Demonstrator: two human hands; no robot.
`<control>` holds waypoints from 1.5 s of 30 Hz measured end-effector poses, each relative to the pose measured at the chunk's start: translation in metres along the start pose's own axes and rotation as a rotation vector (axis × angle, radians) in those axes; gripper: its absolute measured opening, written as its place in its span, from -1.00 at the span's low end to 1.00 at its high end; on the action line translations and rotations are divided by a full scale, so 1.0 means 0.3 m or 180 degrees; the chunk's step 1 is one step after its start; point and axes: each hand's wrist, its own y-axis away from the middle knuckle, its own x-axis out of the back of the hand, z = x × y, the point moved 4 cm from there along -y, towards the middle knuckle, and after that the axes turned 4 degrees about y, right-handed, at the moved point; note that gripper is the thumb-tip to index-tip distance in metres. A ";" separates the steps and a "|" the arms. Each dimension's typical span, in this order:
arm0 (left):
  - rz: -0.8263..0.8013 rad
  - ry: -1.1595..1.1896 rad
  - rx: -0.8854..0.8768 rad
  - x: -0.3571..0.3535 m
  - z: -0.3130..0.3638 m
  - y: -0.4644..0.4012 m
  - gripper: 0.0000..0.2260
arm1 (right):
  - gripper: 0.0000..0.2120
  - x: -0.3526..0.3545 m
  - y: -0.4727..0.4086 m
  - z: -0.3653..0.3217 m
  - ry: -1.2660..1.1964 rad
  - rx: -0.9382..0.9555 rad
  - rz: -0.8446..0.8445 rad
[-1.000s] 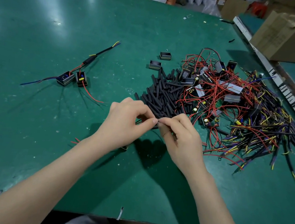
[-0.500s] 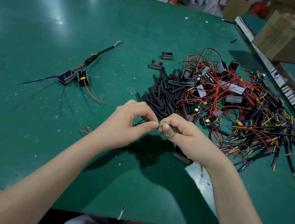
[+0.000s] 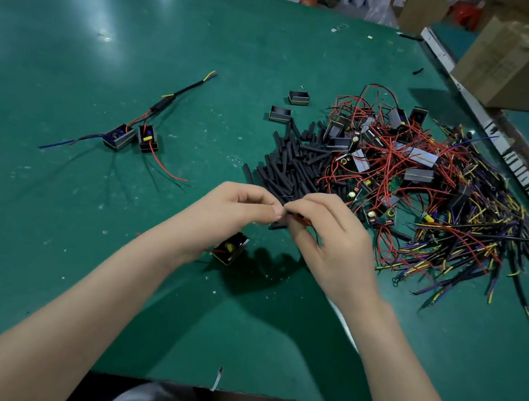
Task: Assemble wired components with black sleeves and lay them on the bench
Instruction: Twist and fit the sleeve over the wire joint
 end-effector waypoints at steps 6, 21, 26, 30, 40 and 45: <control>0.0037 -0.0039 0.0450 0.010 -0.001 -0.008 -0.83 | -0.88 0.004 0.011 0.015 0.0088 0.0265 0.0049; -0.0100 -0.0267 0.0649 0.015 -0.003 -0.005 -0.86 | -0.82 -0.024 0.009 0.027 -0.0354 0.0170 -0.0178; 0.0084 -0.0109 0.0275 0.003 -0.006 -0.011 -0.91 | -0.79 -0.033 -0.003 0.022 -0.0569 -0.0359 -0.0220; 0.0419 -0.0738 -0.0487 0.003 0.015 -0.015 -0.90 | -0.79 -0.054 -0.033 0.031 -0.1007 -0.1538 -0.0648; 0.1015 -0.3316 -0.2135 -0.005 0.038 0.027 -0.92 | -0.75 -0.076 -0.050 0.039 -0.2110 -0.2806 -0.1558; 0.0950 -0.1567 -0.0957 0.045 0.018 -0.001 -0.86 | -0.97 -0.025 -0.044 0.020 -0.1173 -0.1777 -0.0338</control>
